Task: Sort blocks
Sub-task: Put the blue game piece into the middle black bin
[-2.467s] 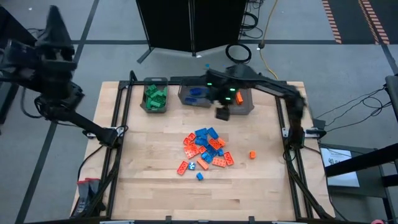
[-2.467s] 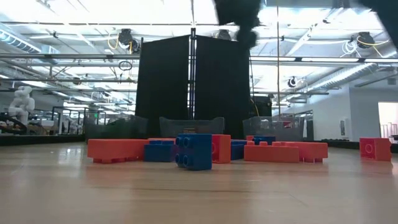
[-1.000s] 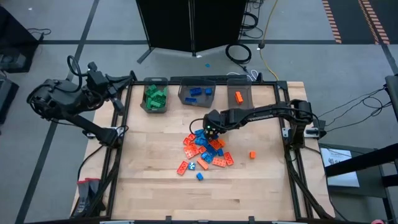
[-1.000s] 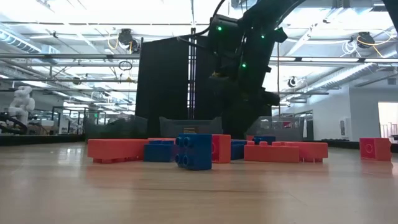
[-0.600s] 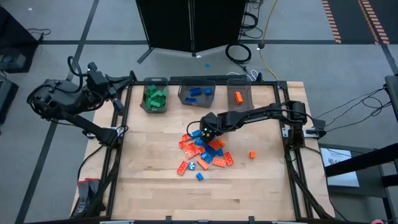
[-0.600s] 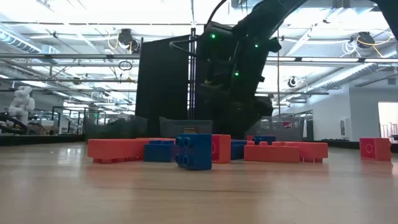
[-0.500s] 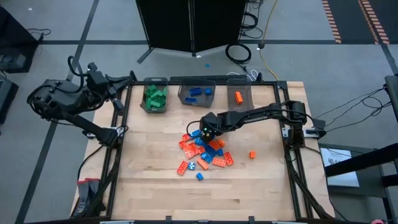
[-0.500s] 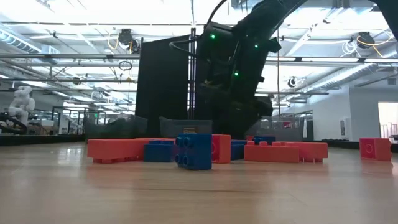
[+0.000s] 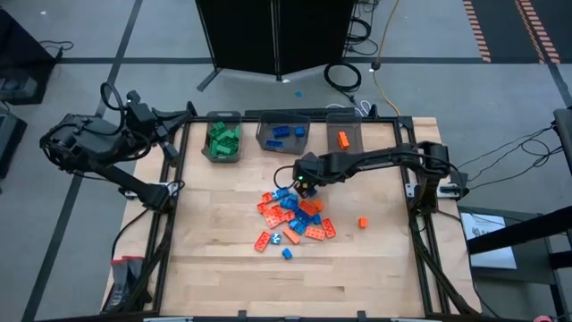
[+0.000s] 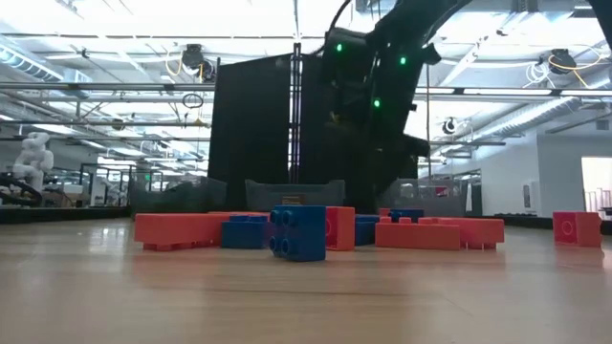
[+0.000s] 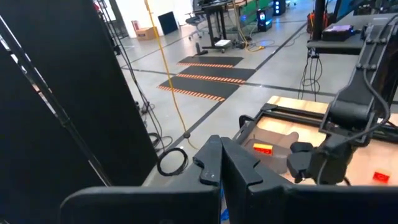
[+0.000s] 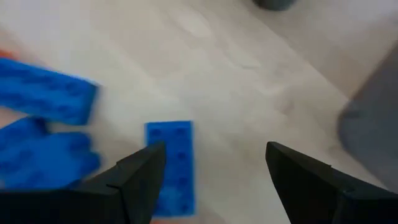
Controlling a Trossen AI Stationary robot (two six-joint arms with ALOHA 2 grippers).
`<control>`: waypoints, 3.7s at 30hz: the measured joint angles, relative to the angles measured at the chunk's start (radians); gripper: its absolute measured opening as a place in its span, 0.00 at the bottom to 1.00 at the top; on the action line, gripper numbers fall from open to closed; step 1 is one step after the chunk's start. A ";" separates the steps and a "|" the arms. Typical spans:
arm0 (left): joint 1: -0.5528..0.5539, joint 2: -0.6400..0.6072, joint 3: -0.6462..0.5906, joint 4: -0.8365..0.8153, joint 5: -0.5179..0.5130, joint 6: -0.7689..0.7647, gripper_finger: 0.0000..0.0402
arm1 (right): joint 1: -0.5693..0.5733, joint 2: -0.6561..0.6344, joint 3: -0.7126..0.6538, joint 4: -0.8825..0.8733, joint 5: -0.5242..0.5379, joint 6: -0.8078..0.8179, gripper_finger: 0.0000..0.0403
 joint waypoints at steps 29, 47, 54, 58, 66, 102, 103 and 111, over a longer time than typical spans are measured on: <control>0.000 0.000 0.000 -0.014 -0.001 0.000 0.00 | 0.042 0.128 0.005 0.074 -0.167 -0.037 0.42; 0.000 0.000 0.000 -0.076 -0.001 -0.052 0.00 | -0.166 0.121 0.404 0.107 -0.141 -0.383 0.29; 0.000 0.000 0.000 -0.119 -0.001 -0.105 0.00 | -0.378 0.125 0.432 0.109 -0.136 -0.405 0.29; 0.000 0.000 0.000 -0.119 -0.001 -0.105 0.00 | -0.417 0.130 0.431 0.075 -0.154 -0.444 0.29; 0.000 0.000 0.000 -0.118 -0.001 -0.105 0.00 | -0.412 0.130 0.431 0.073 -0.172 -0.450 0.49; 0.000 0.009 0.000 -0.119 -0.001 -0.131 0.00 | -0.012 0.356 0.430 0.055 -0.505 -1.012 0.56; 0.000 0.010 0.000 -0.119 -0.001 -0.131 0.00 | -0.013 0.367 0.430 0.060 -0.503 -1.014 0.56; 0.000 0.010 0.000 -0.126 -0.001 -0.131 0.00 | -0.012 0.404 0.431 0.054 -0.503 -1.005 0.56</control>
